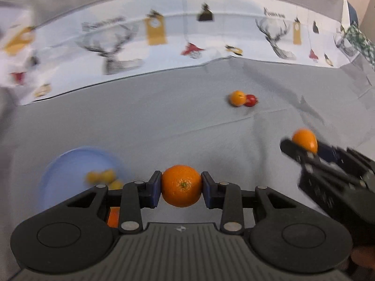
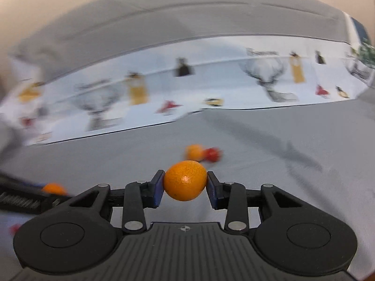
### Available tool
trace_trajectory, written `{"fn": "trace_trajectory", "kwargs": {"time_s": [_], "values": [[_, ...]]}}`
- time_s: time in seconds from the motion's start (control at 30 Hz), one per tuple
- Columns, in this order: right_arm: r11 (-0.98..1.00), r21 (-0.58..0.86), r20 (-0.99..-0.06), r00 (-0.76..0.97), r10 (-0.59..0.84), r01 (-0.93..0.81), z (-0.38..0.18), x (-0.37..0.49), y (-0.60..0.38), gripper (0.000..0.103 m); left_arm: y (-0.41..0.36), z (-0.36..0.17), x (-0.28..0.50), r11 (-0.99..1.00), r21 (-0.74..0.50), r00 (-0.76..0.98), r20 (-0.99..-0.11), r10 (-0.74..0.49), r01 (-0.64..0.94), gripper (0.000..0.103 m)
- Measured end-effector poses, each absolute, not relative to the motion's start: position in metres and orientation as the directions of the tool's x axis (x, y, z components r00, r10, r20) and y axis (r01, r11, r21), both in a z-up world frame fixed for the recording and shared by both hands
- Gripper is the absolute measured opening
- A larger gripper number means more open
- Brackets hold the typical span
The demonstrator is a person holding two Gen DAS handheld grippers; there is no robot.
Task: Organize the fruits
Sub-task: 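Carry mandarin in left tool onto blue plate while right tool carries its mandarin there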
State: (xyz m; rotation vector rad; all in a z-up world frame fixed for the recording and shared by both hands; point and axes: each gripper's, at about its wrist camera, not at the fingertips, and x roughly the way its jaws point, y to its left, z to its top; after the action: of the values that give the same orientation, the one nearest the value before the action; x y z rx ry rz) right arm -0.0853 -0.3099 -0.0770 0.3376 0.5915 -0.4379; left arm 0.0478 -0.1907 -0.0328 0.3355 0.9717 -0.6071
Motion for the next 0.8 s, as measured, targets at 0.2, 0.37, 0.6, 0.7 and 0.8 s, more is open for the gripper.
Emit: {"fn": "trace_trajectory", "kwargs": {"time_s": [0.2,0.37,0.6,0.7,0.8], "values": [[0.914,0.196,-0.603,0.779,-0.175,0.356,-0.038,-0.116,-0.224,0.039,-0.095,-0.002,0.019,0.841,0.043,0.479,-0.837,-0.265,0.54,0.039],[0.938,0.197,-0.599,0.792,-0.116,0.287,-0.015,-0.125,-0.17,0.039,-0.035,0.009,-0.004,0.87,0.048,0.527,-0.812,-0.252,0.491,0.039],[0.963,0.165,-0.62,0.782,-0.065,0.211,-0.005,-0.134,-0.116,0.039,0.015,0.014,-0.024,0.894,0.019,0.553,-0.792,-0.259,0.447,0.039],[0.97,0.155,-0.624,0.78,-0.053,0.19,-0.001,-0.135,-0.1,0.039,0.023,0.017,-0.024,0.898,0.017,0.564,-0.783,-0.261,0.439,0.039],[0.979,0.123,-0.619,0.784,-0.053,0.163,0.003,-0.134,-0.089,0.039,0.027,0.02,-0.023,0.901,0.007,0.574,-0.773,-0.27,0.433,0.039]]}}
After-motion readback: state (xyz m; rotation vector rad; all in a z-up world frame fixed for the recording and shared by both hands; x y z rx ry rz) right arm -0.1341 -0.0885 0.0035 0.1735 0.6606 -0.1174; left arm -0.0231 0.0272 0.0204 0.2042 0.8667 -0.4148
